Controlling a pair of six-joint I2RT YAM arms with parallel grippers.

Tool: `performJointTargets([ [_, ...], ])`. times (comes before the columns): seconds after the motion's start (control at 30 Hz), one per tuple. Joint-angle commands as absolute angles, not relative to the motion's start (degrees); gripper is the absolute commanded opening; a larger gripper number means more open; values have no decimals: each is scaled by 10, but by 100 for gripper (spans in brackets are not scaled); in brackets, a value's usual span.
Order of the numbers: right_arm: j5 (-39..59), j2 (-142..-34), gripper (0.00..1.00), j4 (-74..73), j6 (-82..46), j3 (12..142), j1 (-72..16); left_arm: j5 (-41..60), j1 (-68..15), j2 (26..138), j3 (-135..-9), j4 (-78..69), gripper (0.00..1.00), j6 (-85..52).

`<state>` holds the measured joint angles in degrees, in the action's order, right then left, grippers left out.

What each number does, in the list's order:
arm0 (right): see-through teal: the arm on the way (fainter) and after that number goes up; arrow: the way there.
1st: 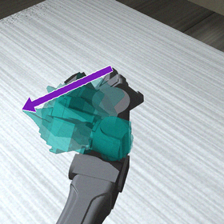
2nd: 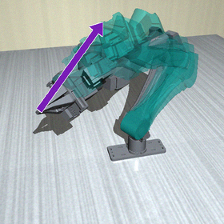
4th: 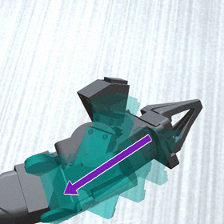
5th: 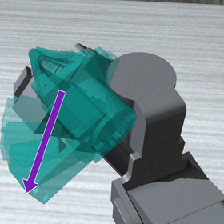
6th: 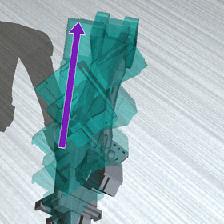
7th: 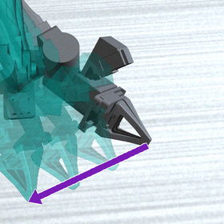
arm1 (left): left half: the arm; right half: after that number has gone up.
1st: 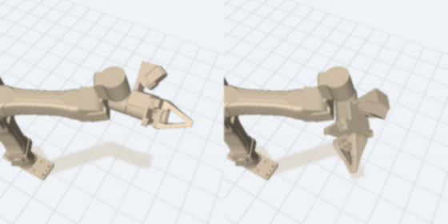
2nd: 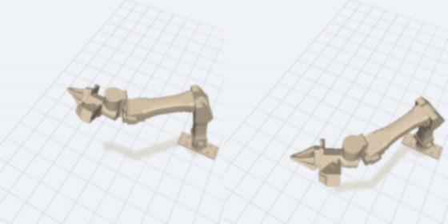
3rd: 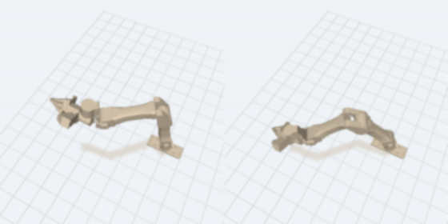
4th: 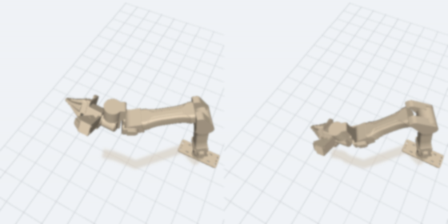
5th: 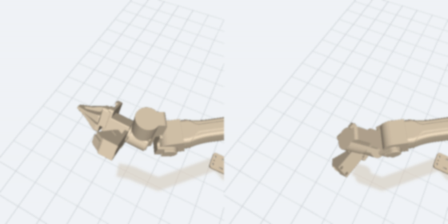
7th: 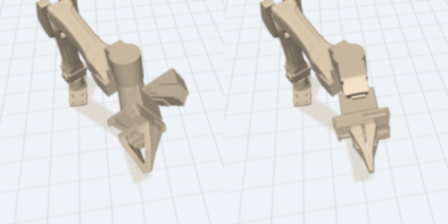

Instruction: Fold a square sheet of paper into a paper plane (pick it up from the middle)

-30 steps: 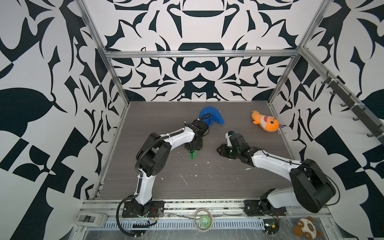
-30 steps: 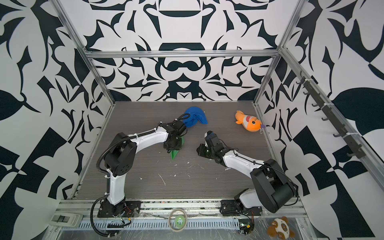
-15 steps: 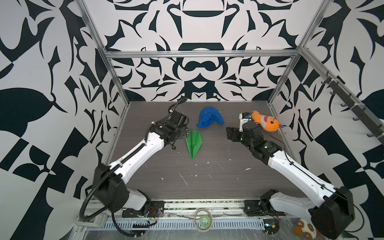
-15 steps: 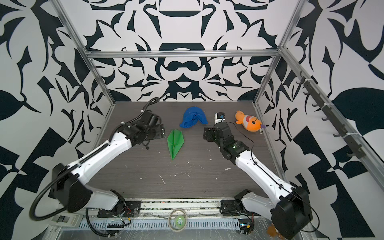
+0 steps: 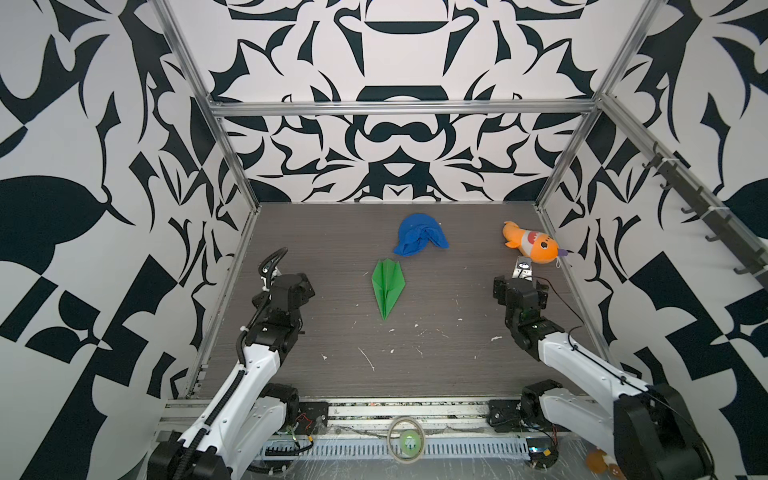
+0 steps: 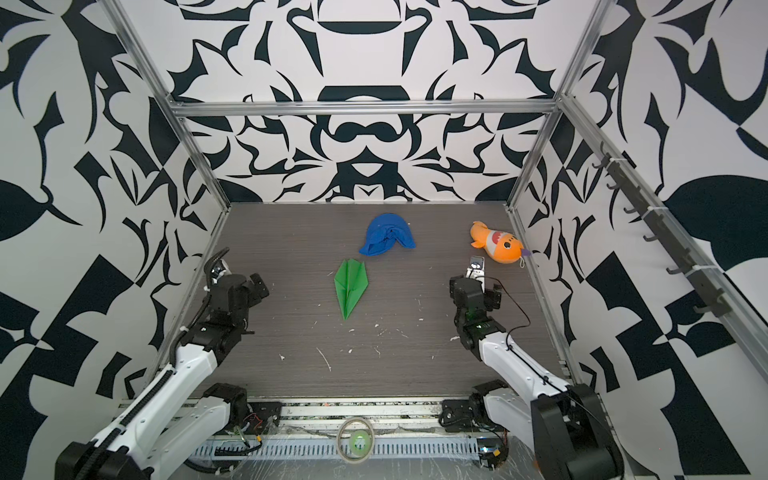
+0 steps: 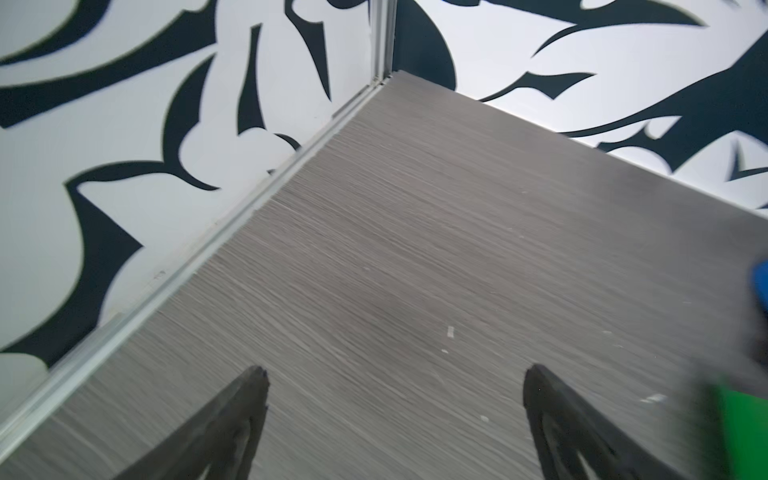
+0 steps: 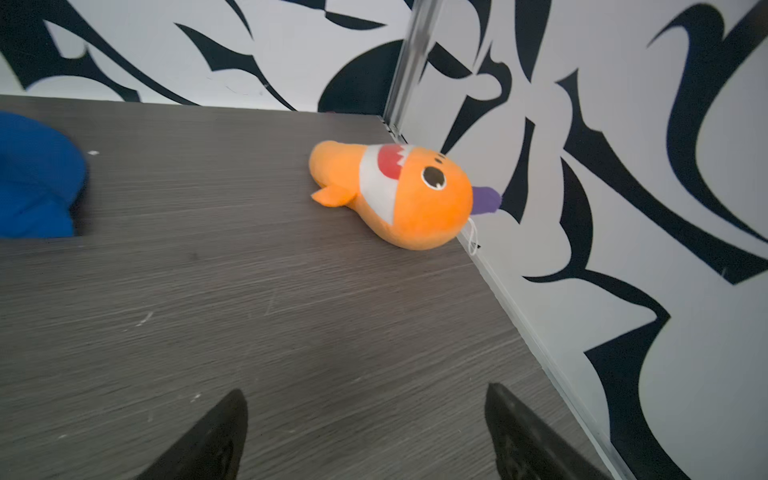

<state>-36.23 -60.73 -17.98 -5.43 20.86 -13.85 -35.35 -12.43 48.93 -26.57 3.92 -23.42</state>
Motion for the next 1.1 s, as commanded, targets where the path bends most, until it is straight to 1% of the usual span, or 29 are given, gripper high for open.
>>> performJointTargets([
  [0.0,-357,-640,93,-299,-49,200,-120,-372,-93,495,-215,-142,99,-134],
  [0.1,-315,-677,94,-341,-55,187,-102,-322,-39,532,-181,-215,99,-111],
  [0.17,-294,-713,94,-368,-50,188,-97,-268,-2,559,-169,-250,100,-114],
  [0.27,-264,-763,95,-439,-28,183,-95,-205,25,600,-150,-329,99,-106],
  [0.33,-240,-786,95,-483,-2,179,-91,-164,35,636,-144,-379,100,-98],
  [0.43,-157,-815,98,-521,-3,173,-67,-122,39,693,-140,-450,99,-85],
  [0.53,-117,-844,99,-550,9,171,-64,-88,40,717,-149,-472,99,-67],
  [0.6,-85,-860,99,-554,16,177,-64,-84,41,747,-156,-488,99,-59],
  [0.73,-67,-892,99,-581,21,178,-61,-51,54,799,-167,-525,100,-62],
  [0.83,-71,-887,99,-553,20,185,-59,-45,56,855,-174,-566,99,-67],
  [0.9,-90,-894,99,-536,11,201,-59,-42,56,878,-182,-573,100,-67],
  [0.97,-94,-889,99,-521,7,205,-58,-46,55,891,-194,-566,100,-68],
  [1.07,-97,-891,99,-526,7,203,-59,-60,55,881,-217,-502,100,-77],
])
